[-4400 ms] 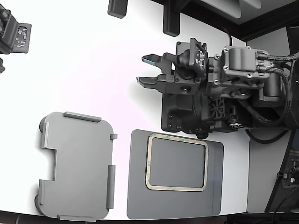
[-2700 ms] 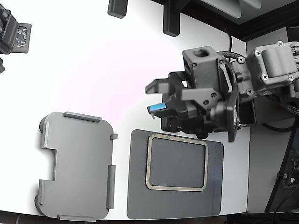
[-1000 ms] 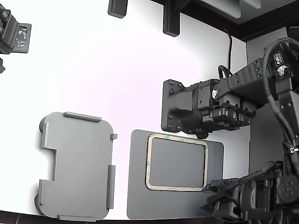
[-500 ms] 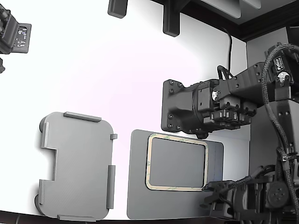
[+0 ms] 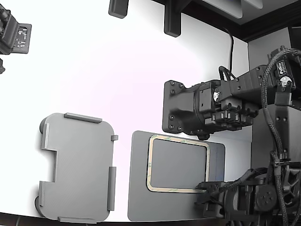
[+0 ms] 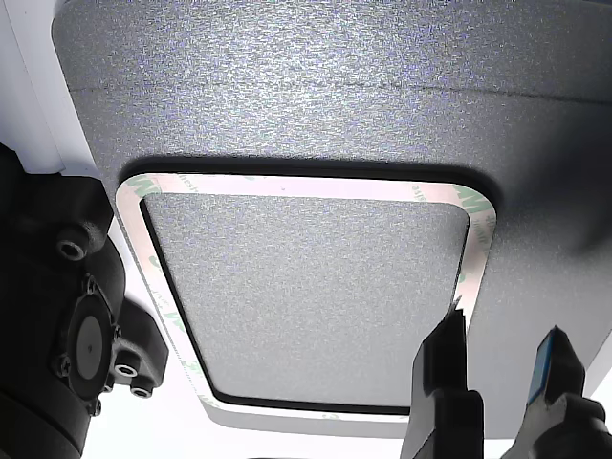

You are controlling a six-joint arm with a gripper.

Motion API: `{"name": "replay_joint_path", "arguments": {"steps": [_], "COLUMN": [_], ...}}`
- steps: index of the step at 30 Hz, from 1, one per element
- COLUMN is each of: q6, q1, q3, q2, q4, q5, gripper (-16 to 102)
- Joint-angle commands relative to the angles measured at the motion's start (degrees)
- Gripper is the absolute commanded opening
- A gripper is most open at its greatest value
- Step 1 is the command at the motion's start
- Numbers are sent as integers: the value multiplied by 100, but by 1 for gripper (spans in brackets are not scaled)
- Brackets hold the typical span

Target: Grab top frame and put it into gray box.

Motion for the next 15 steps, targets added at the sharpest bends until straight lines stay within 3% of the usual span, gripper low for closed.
{"name": "replay_joint_path", "arguments": {"steps": [1,7,15], "q6": [-18,-18,35], "q1": [-62,-62,-62], "q3": [-79,9,308], "q2": [70,88,185], "q4": [-62,-79,-308], "q5": [-53,-202,-185], "gripper": [87,86,75]}}
